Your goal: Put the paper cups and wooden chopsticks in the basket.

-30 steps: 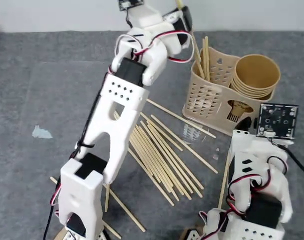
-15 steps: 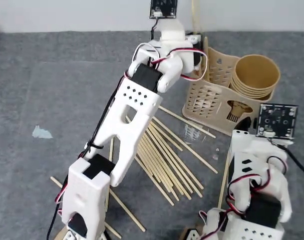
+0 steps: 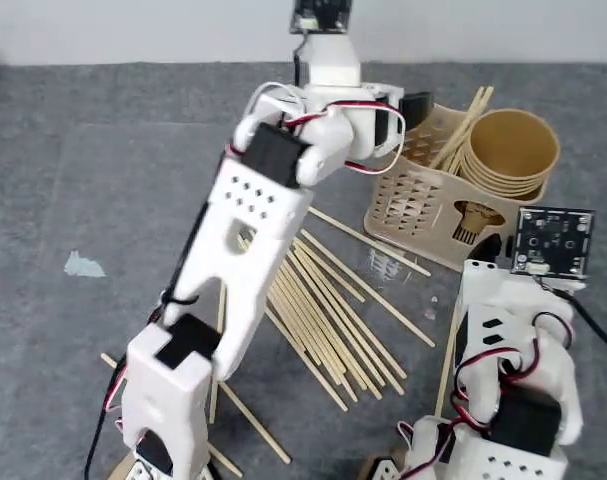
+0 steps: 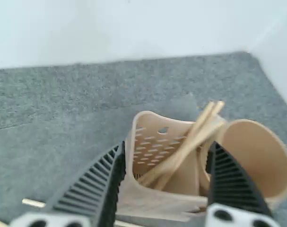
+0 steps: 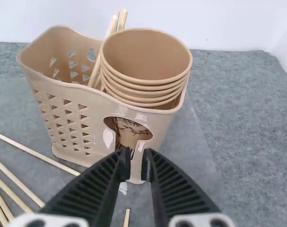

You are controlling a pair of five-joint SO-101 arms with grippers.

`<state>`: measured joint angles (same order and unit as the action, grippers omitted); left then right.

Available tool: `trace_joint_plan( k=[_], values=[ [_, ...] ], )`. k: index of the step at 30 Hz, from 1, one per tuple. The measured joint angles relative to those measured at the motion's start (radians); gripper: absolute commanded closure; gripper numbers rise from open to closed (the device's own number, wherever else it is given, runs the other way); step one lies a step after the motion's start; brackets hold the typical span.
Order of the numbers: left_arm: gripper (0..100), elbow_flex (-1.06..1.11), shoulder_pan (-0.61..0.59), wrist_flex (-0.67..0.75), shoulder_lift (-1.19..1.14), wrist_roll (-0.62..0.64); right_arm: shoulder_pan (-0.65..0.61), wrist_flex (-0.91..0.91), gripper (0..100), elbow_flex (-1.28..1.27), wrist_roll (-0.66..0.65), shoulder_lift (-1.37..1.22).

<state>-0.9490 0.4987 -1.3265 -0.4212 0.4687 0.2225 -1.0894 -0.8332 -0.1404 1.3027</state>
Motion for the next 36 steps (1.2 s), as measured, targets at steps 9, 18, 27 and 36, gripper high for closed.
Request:
trace_joint_plan(
  k=[9, 18, 27, 36],
  values=[
    [78, -0.055, -0.094, -0.276, 0.178, 0.000, 0.000, 0.000, 93.9, 0.000, 0.000, 0.000],
    [99, -0.055, -0.204, -0.407, 0.298, -0.002, -0.028, 0.000, 93.9, -0.029, 0.000, 0.003],
    [99, 0.187, -0.316, -0.408, 0.496, -0.028, -0.044, 0.000, 93.6, -0.029, 0.000, 0.003],
    [99, 0.687, -0.439, -0.373, 0.747, -0.094, -0.307, -0.057, 93.3, -0.029, -0.051, 0.002]
  ],
)
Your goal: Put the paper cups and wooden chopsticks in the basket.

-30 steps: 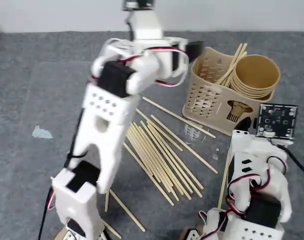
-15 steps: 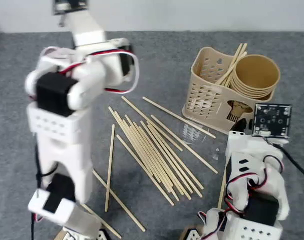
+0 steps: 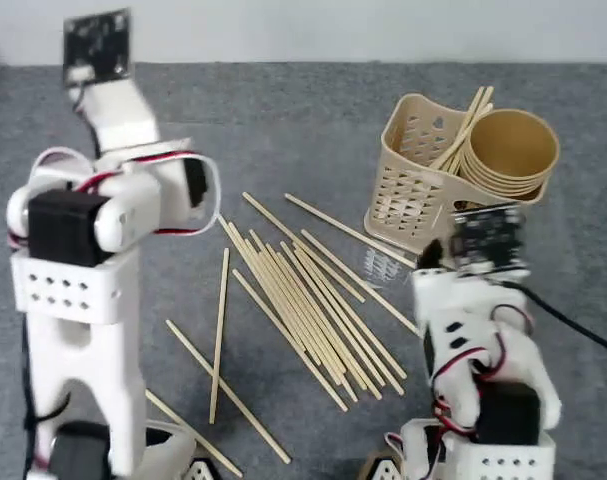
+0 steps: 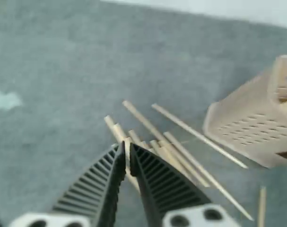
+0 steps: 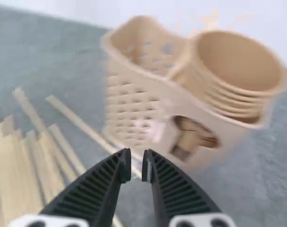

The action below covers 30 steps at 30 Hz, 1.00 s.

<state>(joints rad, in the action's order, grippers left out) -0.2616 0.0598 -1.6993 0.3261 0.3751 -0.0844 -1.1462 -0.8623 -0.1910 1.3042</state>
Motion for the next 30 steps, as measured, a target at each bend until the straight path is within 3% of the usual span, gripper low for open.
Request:
trace_joint_plan(
  k=[5, 11, 19, 26, 30],
  values=[
    [99, 0.305, -0.163, 0.123, 0.107, 0.000, -0.176, -0.051, 93.3, 0.000, -0.008, 0.000],
    [99, 0.687, -0.282, 0.328, 0.247, 0.006, -0.270, -0.063, 93.6, 0.003, -0.011, -0.187],
    [99, 1.146, -0.298, 0.594, 0.539, 0.006, -0.284, -0.157, 93.8, 0.252, -0.018, -0.635],
    [99, 1.422, -0.299, 0.766, 0.752, -0.058, -0.284, -0.158, 93.0, 0.422, -0.103, -0.961],
    [98, 1.510, -0.299, 0.816, 0.818, -0.058, -0.282, -0.158, 84.8, 0.531, -0.160, -1.115]
  ],
)
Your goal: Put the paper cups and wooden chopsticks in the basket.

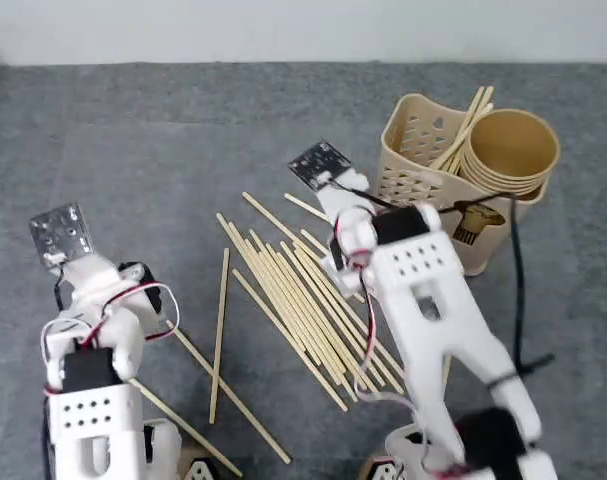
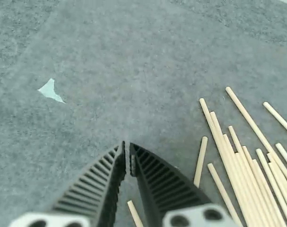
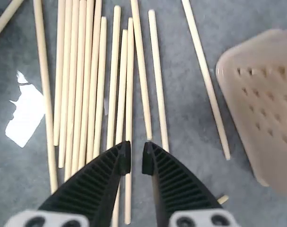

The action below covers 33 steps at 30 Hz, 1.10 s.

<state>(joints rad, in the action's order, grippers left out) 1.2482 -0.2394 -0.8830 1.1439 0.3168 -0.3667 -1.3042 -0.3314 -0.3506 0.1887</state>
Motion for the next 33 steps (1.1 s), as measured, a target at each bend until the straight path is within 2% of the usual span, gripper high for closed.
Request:
trace_joint_plan(
  k=[4, 18, 27, 29, 33],
  values=[
    [98, 0.066, 0.000, 0.044, 0.021, -0.003, 0.000, 0.000, 78.6, 0.126, -0.023, -0.160],
    [98, 0.100, 0.000, 0.080, 0.026, -0.044, -0.095, 0.000, 80.5, 0.512, -0.064, -0.672],
    [98, 0.100, 0.000, 0.080, 0.026, -0.044, -0.097, 0.000, 80.9, 0.647, -0.071, -0.836],
    [98, 0.100, 0.000, 0.080, 0.026, -0.044, -0.097, 0.000, 82.4, 0.666, -0.069, -0.856],
    [98, 0.110, 0.000, 0.080, 0.026, -0.044, -0.097, 0.000, 94.0, 0.681, -0.069, -0.873]
  ],
)
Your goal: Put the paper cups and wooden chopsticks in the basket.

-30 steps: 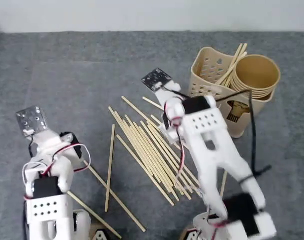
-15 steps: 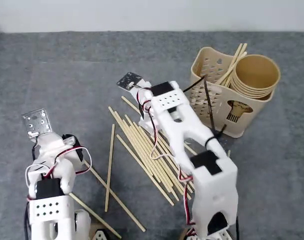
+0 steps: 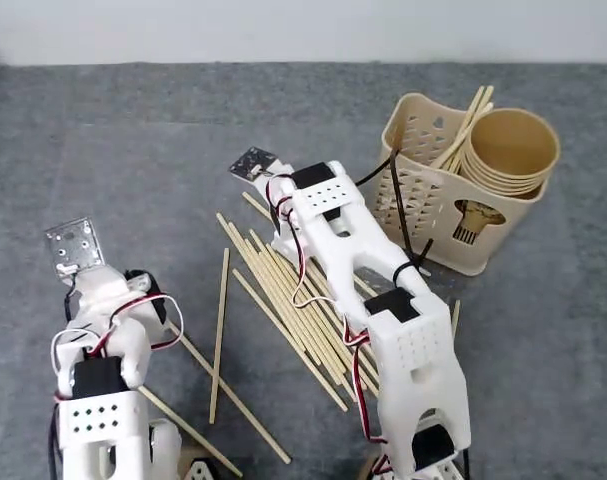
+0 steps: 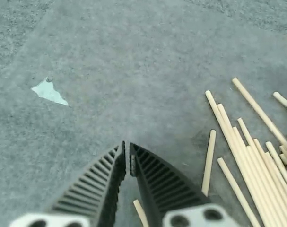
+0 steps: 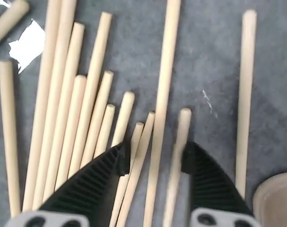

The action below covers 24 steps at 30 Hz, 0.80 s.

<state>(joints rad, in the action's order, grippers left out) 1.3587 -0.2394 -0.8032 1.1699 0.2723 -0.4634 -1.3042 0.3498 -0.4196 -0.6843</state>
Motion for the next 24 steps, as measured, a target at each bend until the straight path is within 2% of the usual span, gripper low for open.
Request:
trace_joint_plan(
  k=[2, 6, 13, 24],
  values=[
    [98, 0.000, 0.000, 0.000, 0.000, 0.000, 0.000, 0.000, 98.0, 0.009, -0.009, -0.009],
    [98, 0.000, 0.000, 0.002, 0.000, 0.000, 0.005, -0.011, 99.0, 0.025, -0.052, -0.012],
    [98, 0.000, 0.000, 0.002, 0.000, 0.000, 0.002, -0.164, 99.0, 0.123, -0.064, -0.025],
    [98, 0.000, 0.000, 0.002, 0.000, 0.000, 0.005, -0.437, 99.0, 0.446, -0.064, -0.025]
  ],
)
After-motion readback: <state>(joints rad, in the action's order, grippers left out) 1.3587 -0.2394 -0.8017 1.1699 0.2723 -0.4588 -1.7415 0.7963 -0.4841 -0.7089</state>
